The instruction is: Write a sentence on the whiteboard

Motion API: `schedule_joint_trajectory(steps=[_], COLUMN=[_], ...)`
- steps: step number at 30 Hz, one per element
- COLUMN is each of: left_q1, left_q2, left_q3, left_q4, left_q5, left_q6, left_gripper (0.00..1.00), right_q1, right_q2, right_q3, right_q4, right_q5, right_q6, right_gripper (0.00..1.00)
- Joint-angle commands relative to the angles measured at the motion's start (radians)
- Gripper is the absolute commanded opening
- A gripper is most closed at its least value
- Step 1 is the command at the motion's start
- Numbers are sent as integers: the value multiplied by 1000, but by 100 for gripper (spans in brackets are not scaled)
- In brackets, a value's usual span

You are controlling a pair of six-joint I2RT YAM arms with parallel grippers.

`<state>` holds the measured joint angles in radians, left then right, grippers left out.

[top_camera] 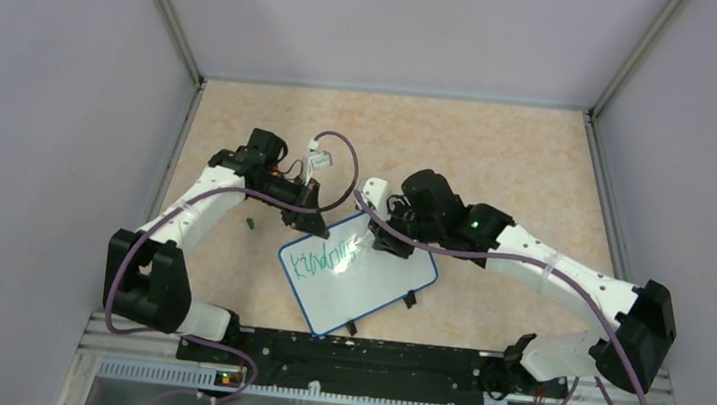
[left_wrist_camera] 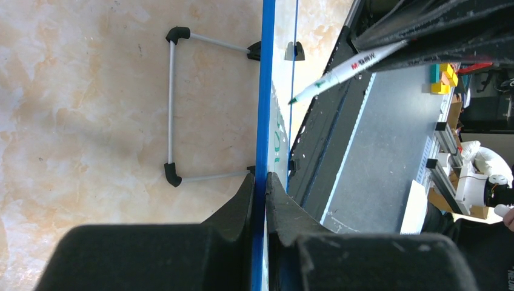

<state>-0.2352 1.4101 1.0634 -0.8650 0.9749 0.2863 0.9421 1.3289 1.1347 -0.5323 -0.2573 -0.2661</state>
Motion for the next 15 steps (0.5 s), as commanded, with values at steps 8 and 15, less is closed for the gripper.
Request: schedule_joint_trajectory(steps=[8,15], left_q1=[-26,-26], left_q2=[18,18], left_q3=[-22,-22], left_q4=[-7,-6], left_q5=[-84,-87], left_q6=[5,3], left_gripper=[0,0], right_q1=[-37,-35], right_q2=[14,38], right_q3=[62,76], right_q4=[16,22], right_q5=[44,12], right_q6=[9,8], right_gripper=[0,0])
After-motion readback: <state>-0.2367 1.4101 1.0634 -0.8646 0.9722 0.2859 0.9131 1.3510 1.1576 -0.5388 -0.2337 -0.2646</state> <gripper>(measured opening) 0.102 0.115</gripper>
